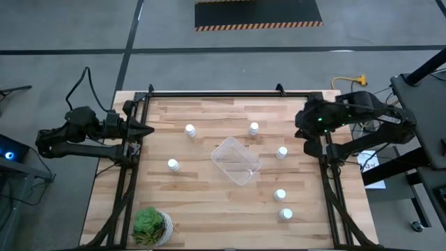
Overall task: Pick and place pill bottles into a basket
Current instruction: Put the white pill bottle into the transparent bin
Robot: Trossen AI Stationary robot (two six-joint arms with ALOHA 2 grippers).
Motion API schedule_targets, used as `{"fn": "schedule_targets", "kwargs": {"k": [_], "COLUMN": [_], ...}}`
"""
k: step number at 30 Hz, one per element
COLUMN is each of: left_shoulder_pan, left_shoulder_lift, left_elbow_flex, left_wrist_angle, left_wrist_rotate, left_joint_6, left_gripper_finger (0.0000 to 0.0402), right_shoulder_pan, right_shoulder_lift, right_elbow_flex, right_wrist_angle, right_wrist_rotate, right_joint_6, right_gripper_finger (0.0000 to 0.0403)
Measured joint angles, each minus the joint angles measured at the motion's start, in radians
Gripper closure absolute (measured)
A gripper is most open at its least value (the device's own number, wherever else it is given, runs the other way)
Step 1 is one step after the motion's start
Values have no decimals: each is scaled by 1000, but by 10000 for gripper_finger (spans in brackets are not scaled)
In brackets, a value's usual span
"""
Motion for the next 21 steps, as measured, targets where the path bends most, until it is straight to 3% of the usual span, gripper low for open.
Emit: {"fn": "schedule_targets", "kwargs": {"k": [8,21], "left_shoulder_pan": [0,1], "left_shoulder_lift": [0,0], "left_elbow_flex": [0,0], "left_wrist_angle": [0,0], "left_wrist_rotate": [0,0], "left_joint_6": [0,0], "left_gripper_finger": [402,402], "right_shoulder_pan": [-19,-80], "right_shoulder_lift": [-10,-90], "right_elbow_flex": [-100,-427], "right_wrist_angle": [21,253], "right_wrist_rotate": [-5,-27], "right_joint_6": [-71,-119], "right_gripper_finger": [380,380]}}
